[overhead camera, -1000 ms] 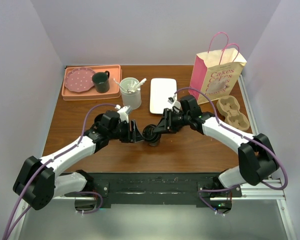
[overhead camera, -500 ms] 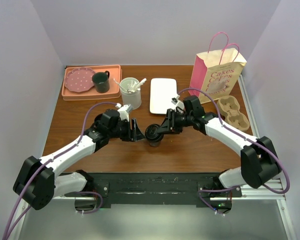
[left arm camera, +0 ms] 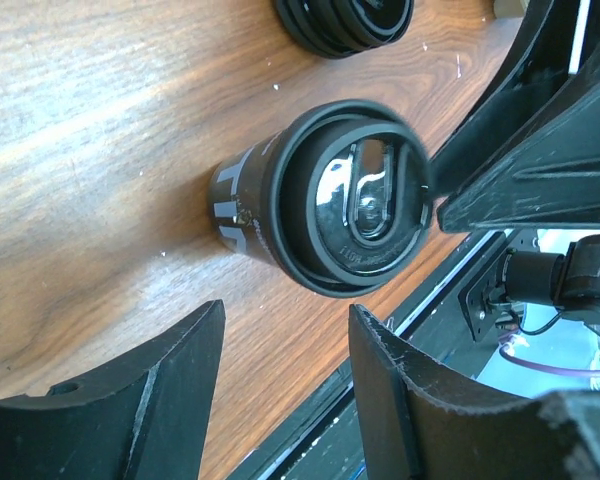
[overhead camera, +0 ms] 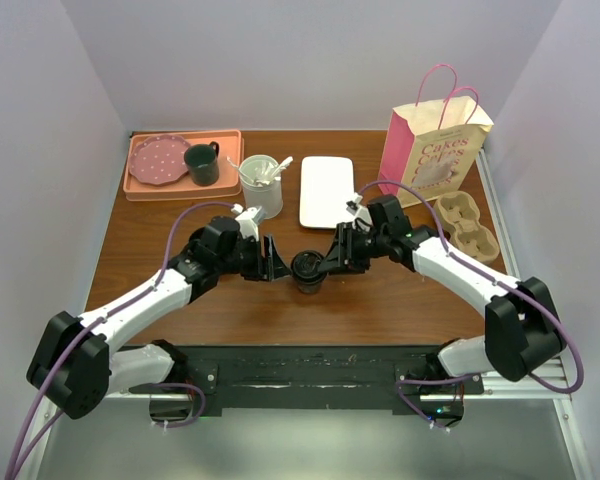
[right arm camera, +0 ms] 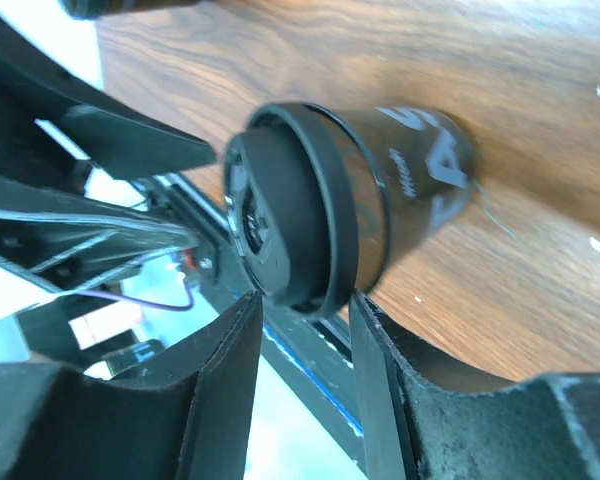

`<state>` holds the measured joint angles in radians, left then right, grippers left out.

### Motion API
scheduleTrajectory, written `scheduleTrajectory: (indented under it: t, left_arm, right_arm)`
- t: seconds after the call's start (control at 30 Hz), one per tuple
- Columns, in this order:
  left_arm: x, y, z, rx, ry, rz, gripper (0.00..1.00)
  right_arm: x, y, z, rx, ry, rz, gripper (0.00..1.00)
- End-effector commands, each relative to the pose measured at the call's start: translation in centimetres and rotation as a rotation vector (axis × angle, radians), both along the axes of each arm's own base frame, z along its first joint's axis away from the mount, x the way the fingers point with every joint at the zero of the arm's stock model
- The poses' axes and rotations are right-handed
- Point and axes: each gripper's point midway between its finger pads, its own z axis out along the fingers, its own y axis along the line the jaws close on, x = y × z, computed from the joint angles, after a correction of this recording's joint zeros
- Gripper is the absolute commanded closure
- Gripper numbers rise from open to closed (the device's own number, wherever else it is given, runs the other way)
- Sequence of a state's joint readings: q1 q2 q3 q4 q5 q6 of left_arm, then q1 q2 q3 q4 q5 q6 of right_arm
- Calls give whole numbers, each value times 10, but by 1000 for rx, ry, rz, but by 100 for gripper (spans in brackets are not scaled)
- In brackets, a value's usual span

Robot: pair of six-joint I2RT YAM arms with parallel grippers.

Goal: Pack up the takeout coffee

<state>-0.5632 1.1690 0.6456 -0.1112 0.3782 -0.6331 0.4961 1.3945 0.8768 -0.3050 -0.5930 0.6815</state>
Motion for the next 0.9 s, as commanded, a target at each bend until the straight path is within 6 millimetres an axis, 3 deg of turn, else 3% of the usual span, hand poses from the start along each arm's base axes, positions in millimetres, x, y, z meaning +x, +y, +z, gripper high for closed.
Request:
scheduleTrajectory:
  t: [0.0,0.27,0.57,0.87]
  left_arm:
    - [16,-7,26,-26,-83,-15,42]
    - [32,-17,33,-18,-121,-44,37]
    - [47,-27,19,30,-90,-77,36]
    - [33,-28,-3,28,-38,-95,37]
  right_arm:
    - [1,-11,21,-41,-55,-4,53]
    - [3,-15,39,-58,-88,-10,38]
    - [20,-7,25,-67,-75,-23,36]
    - [24,1,-1,-47,-38,-14,39]
